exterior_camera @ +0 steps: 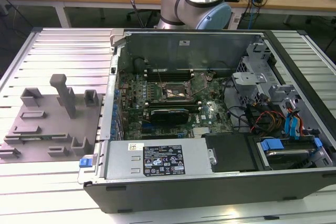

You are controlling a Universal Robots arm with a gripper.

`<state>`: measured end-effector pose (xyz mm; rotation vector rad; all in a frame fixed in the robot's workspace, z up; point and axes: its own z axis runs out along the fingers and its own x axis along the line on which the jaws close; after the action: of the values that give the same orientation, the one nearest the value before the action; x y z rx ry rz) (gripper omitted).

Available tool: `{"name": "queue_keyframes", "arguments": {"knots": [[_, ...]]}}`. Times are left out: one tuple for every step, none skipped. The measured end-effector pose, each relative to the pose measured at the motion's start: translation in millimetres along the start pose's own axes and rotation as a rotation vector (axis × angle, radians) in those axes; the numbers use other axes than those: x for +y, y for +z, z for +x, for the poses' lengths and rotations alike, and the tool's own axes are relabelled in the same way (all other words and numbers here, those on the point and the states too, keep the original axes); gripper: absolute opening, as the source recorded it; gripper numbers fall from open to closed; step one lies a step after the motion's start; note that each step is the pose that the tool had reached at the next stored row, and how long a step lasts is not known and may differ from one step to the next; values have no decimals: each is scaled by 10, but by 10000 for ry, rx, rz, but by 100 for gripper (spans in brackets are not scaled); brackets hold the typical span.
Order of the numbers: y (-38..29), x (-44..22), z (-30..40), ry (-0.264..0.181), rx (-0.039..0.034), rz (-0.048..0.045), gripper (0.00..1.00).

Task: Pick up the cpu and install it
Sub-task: 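Pick up the cpu and move it towards the insertion slot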

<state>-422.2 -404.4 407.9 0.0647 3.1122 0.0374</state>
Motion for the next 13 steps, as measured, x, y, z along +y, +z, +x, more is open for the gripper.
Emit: {"name": "queue_keyframes", "arguments": {"knots": [[1, 0, -6, -2, -1, 0, 55], [2, 0, -13, -2, -2, -1, 55], [2, 0, -21, -2, -2, -2, 55], [3, 1, -36, -2, -2, -2, 55], [3, 1, -51, -2, -1, -1, 55], [3, 1, -63, -2, -2, -1, 55], [4, 3, -88, -2, -2, -2, 55], [5, 4, -117, -2, -2, -2, 55], [6, 5, -148, -2, -2, -1, 55], [6, 6, -176, -2, -2, -1, 55], [7, 7, -196, -2, -1, -1, 55], [8, 8, -222, -2, -2, -1, 55], [9, 9, -243, -1, -3, -2, 55]]}}
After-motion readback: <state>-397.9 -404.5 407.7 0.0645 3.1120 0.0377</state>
